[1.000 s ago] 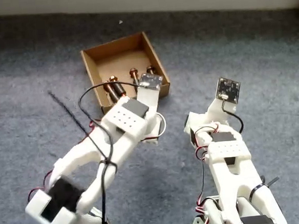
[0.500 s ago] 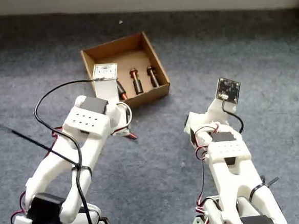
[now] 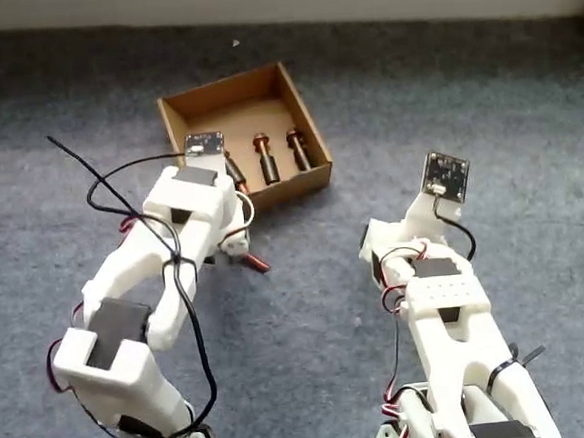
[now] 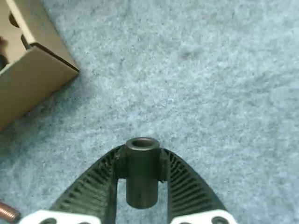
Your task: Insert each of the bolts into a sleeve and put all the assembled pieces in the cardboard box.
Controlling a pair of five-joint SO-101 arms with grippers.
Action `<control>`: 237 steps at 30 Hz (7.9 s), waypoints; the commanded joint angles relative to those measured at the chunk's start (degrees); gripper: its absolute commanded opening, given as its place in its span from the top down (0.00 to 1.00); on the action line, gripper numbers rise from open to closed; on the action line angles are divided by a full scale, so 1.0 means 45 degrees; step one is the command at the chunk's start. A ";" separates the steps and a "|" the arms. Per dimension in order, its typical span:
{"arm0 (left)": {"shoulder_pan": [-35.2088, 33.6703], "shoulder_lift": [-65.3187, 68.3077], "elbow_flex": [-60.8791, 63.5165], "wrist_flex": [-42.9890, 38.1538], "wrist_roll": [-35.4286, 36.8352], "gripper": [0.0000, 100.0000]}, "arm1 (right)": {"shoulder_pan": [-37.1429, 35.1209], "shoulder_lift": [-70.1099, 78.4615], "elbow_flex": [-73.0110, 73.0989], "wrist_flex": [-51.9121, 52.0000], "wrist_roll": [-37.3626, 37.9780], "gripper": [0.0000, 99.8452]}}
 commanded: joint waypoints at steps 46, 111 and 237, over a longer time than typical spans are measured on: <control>-0.0127 0.5206 -0.6965 0.4024 -0.0410 1.00 | -0.0361 -0.0420 -0.0029 -0.0244 0.0137 0.99; -0.0225 -0.6515 0.6007 -0.2422 -0.8264 0.78 | -0.0361 -0.0420 -0.0029 -0.0244 0.0137 0.99; 0.4015 -2.5739 1.0305 -0.3419 -0.3380 0.99 | -0.9543 -1.6615 0.8391 -0.1729 0.3653 0.99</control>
